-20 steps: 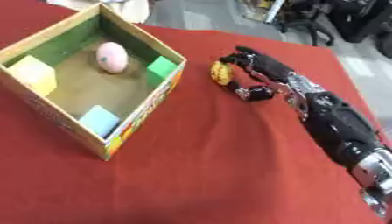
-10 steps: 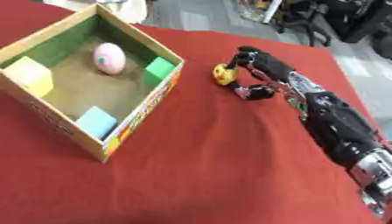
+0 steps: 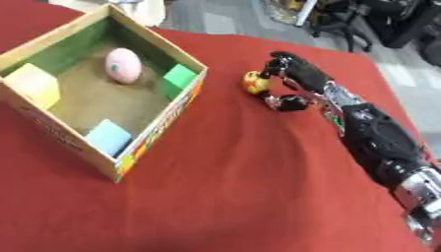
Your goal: Pick up objects on the table and place them in the box.
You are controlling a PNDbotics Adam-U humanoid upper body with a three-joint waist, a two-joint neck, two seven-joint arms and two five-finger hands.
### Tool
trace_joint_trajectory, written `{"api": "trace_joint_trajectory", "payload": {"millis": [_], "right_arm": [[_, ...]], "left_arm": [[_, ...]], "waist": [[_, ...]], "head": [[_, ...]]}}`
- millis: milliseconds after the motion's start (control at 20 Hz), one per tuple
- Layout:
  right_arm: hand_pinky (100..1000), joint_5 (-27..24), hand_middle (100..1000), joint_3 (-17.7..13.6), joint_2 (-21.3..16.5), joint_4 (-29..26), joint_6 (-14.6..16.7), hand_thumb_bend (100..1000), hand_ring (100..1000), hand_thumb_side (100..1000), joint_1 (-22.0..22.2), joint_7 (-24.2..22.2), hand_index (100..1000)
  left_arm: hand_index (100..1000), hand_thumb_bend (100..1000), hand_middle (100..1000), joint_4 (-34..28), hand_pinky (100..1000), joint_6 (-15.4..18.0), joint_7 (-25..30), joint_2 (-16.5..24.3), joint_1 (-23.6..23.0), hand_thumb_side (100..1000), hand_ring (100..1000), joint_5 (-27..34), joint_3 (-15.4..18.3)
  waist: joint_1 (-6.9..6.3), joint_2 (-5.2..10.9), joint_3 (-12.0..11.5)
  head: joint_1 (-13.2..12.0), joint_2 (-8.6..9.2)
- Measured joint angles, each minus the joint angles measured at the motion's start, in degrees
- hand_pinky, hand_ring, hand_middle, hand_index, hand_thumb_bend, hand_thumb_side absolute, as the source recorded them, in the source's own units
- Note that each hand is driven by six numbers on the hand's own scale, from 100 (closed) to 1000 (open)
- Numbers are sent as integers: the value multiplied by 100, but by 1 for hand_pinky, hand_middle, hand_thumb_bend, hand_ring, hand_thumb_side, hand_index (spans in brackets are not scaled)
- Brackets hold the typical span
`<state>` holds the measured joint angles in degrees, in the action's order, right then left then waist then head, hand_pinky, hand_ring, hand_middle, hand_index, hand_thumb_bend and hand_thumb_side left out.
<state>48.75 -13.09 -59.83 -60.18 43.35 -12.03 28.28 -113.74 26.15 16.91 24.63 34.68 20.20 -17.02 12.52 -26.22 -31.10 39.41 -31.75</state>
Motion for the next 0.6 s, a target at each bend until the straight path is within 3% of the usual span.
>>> {"api": "trace_joint_trajectory", "payload": {"millis": [300,450,500,600], "right_arm": [[890,-478,437,13,-10,-402,2,100,100,260,15,-2,593],[887,-960,435,44,-64,-739,156,100,100,280,-10,-156,590],[882,-1160,435,45,-87,-855,230,100,100,335,-15,-230,589],[883,-1604,435,44,-116,-1081,403,100,100,305,-68,-403,588]], "left_arm": [[789,100,790,0,836,-17,-12,0,-39,591,820,44,1],[789,100,790,0,836,-26,-18,0,-50,591,820,67,2],[789,100,790,0,836,-28,-20,0,-57,591,820,76,2],[789,100,789,0,836,-31,-23,0,-80,591,820,99,4]], "waist": [[0,1,13],[0,11,43],[0,20,46],[-2,61,53]], "head": [[-2,-50],[-2,-92],[-2,-97],[-2,-114]]}}
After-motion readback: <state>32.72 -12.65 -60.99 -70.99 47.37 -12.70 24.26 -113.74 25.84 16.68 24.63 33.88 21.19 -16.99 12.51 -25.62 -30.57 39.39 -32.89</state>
